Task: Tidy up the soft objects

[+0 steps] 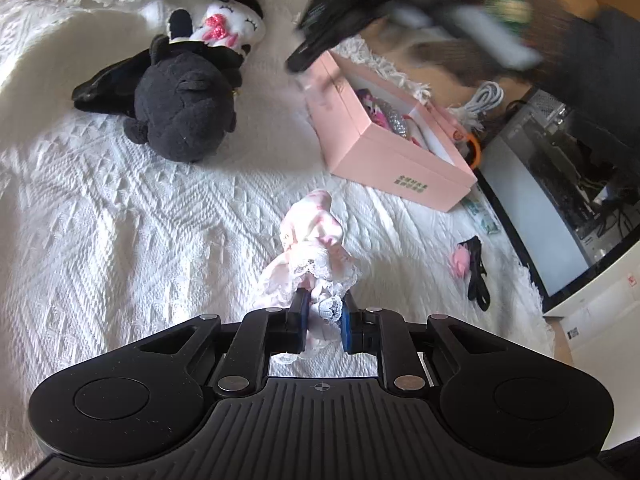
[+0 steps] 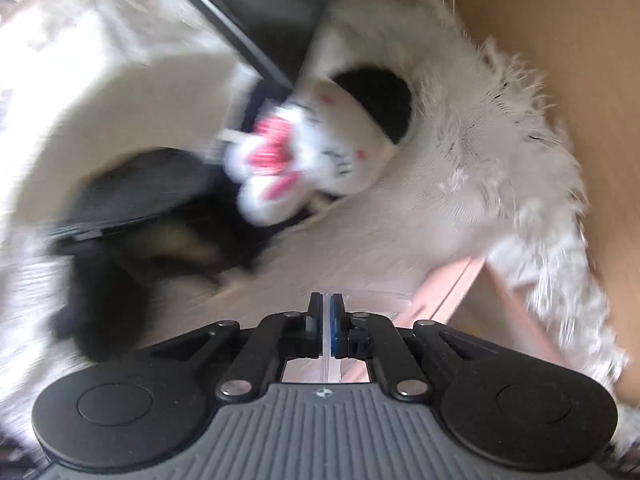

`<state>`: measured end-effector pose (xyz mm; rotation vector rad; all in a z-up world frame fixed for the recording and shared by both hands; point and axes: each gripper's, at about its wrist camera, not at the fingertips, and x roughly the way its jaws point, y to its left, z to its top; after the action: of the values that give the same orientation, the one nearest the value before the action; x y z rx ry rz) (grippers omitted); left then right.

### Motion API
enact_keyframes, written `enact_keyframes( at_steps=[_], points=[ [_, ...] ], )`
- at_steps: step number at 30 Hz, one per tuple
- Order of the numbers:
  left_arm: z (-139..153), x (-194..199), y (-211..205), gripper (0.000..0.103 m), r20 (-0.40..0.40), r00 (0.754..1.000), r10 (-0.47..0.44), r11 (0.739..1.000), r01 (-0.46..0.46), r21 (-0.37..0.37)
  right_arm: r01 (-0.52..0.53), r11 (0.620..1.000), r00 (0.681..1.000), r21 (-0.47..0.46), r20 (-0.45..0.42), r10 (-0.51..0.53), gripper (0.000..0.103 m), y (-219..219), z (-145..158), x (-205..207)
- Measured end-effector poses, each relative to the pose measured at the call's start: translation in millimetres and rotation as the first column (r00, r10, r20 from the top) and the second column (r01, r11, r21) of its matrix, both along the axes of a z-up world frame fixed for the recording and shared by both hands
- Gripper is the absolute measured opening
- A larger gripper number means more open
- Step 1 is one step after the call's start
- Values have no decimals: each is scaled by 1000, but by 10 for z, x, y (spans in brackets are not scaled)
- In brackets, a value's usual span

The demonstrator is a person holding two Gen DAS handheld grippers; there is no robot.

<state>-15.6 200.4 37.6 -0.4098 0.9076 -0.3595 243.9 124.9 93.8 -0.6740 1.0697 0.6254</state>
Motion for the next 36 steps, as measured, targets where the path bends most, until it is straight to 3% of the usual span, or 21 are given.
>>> enact_keyframes(
  at_steps=[4,6,9,12,14,17,18,19,25,29,30,33,36],
  points=[
    [-40,71,25,18,-38,999,16,1000,-17,-7,-46,989,999,138,-4,47,3,-421,440,-796],
    [-24,107,24,18,-45,999,17,1000,-17,0,-46,984,999,172,-2,47,3,-651,506,-1203],
    [14,187,-37,18,-42,999,-7,1000,8,26,-33,988,999,153,21,30,3,-957,295,-1626],
    [52,274,-150,18,-30,999,-43,999,44,30,-8,994,993,105,119,-5,4,-1186,-60,-1959],
    [103,317,-234,18,0,998,-67,997,67,35,37,989,987,147,147,-59,7,-1316,-258,-2096],
    [179,389,-337,22,13,996,-85,993,84,77,91,979,972,180,197,-126,34,-1450,-434,-2352],
    [203,399,-359,22,14,996,-89,991,87,99,104,975,965,197,218,-147,51,-1516,-465,-2432],
    [222,406,-374,22,15,995,-99,988,96,117,113,970,959,215,233,-163,60,-1572,-518,-2498],
    [408,370,-434,23,13,985,-172,967,167,192,197,943,929,269,257,-268,61,-1916,-648,-2737],
    [600,393,-544,23,32,974,-222,923,200,329,300,898,901,322,213,-378,61,-2139,-718,-2723],
    [615,454,-537,23,19,978,-209,928,192,319,316,890,895,328,207,-394,61,-2176,-740,-2726],
    [706,623,-491,23,24,987,-161,969,154,195,346,876,879,337,211,-428,60,-2268,-786,-2763],
    [801,729,-701,23,45,974,-223,956,209,204,373,859,864,352,205,-459,61,-2360,-832,-2796]
  ],
)
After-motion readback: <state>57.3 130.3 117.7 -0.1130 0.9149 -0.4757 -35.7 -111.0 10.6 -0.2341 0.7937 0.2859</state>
